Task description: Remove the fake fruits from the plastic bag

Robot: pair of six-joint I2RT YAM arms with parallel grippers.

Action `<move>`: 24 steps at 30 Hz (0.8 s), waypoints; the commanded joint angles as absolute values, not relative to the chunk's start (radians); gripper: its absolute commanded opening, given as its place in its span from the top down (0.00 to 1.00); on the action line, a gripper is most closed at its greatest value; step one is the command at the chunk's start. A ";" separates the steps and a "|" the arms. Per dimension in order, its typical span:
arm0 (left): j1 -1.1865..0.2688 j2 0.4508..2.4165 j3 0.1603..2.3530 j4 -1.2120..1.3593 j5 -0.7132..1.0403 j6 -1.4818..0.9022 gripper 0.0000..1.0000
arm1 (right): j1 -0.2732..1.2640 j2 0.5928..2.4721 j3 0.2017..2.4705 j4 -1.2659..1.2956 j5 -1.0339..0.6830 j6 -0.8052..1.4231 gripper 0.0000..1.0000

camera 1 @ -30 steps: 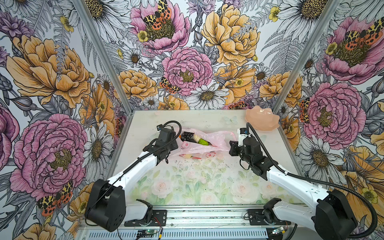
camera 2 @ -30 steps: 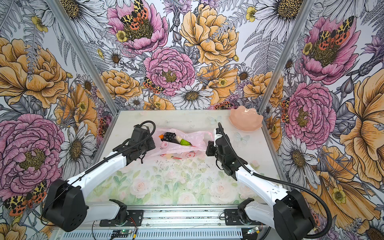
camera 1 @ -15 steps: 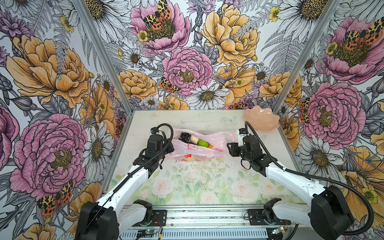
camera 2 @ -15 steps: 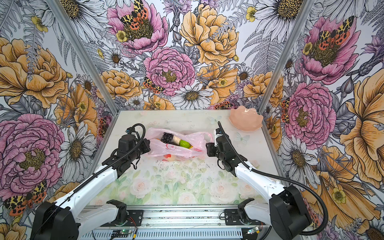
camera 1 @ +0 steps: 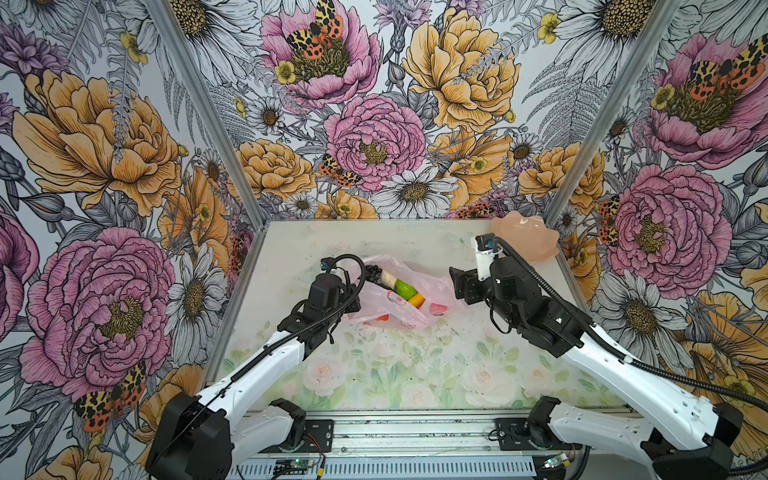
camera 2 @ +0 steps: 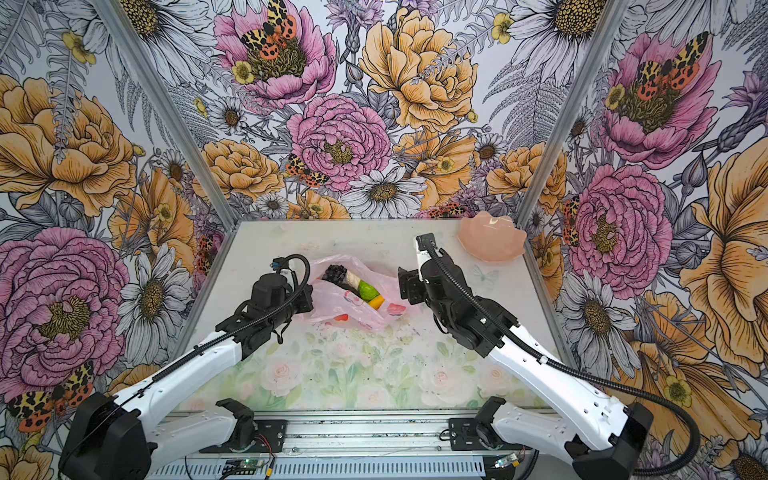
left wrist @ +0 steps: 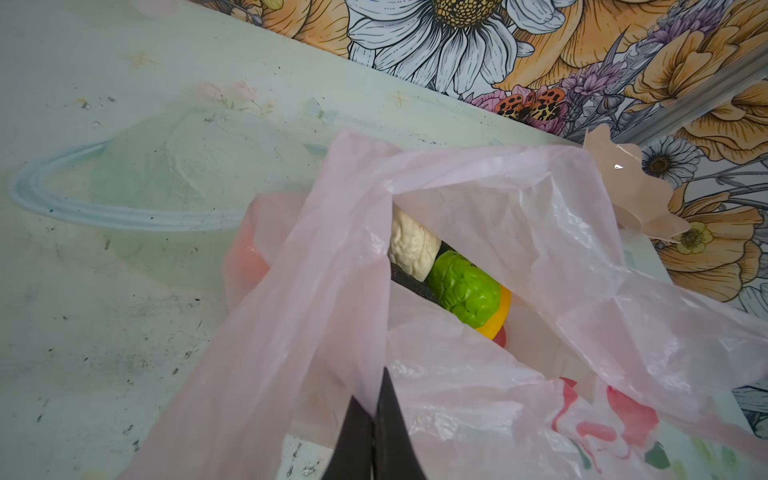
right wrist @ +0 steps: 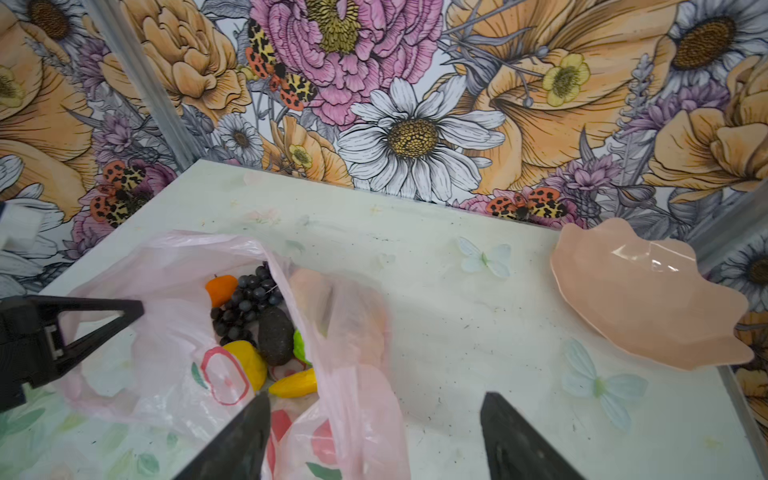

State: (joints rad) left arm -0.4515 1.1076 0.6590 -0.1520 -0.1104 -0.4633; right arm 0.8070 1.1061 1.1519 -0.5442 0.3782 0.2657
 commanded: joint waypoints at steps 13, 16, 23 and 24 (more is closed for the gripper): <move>-0.457 1.058 0.612 -0.137 -0.147 -0.446 1.00 | 0.847 1.639 1.338 -0.572 0.322 0.281 0.34; -0.457 1.050 0.598 -0.132 -0.142 -0.449 1.00 | 0.799 1.718 1.388 -0.571 0.333 0.282 0.35; -0.458 1.032 0.575 -0.133 -0.143 -0.454 1.00 | 0.723 1.889 1.528 -0.574 0.332 0.251 0.19; -0.457 1.027 0.571 -0.136 -0.145 -0.454 1.00 | 0.721 1.903 1.537 -0.574 0.339 0.246 0.15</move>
State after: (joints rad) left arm -0.4541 1.0554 0.5877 -0.1520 -0.1265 -0.4637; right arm 0.7197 1.8656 1.4906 -0.5770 0.3214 0.2657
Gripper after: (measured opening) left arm 0.047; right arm 0.826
